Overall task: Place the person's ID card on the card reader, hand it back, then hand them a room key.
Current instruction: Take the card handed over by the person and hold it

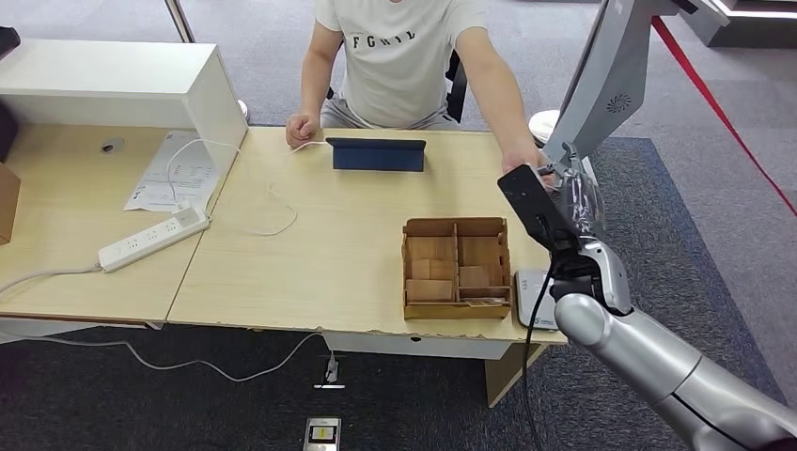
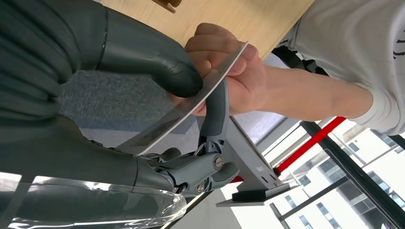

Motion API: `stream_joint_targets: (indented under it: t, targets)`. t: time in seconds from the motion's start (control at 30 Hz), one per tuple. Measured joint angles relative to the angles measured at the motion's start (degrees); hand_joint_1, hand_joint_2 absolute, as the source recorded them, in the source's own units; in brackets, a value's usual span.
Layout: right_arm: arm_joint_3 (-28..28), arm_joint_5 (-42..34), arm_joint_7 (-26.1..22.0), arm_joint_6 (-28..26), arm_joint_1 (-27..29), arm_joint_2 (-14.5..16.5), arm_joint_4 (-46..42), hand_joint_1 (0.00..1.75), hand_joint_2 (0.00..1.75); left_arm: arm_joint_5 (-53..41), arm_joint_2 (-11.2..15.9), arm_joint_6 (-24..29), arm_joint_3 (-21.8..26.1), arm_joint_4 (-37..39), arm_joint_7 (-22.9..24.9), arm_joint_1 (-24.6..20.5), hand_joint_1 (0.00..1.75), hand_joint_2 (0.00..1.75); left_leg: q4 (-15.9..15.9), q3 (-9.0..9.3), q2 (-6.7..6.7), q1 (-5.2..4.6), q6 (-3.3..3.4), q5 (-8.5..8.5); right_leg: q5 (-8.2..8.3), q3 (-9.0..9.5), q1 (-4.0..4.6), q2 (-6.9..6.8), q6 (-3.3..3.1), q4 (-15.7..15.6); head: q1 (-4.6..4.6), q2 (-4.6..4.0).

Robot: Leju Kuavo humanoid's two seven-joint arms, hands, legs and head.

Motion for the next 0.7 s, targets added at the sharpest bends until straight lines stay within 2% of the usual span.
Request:
stream_joint_targets:
  t: [0.7]
  targets:
    - [2.77,1.99,-0.80,0.76,-0.37,0.49,1.66,1.75,1.75,-0.22,-0.15,1.33,0.01,-0.01,-0.13,-0.01,0.00,0.00,0.01,0.01,0.00,0.00,0.00,0.00,0.00,-0.02,0.00,0.00,-0.01,0.00,-0.01,0.00]
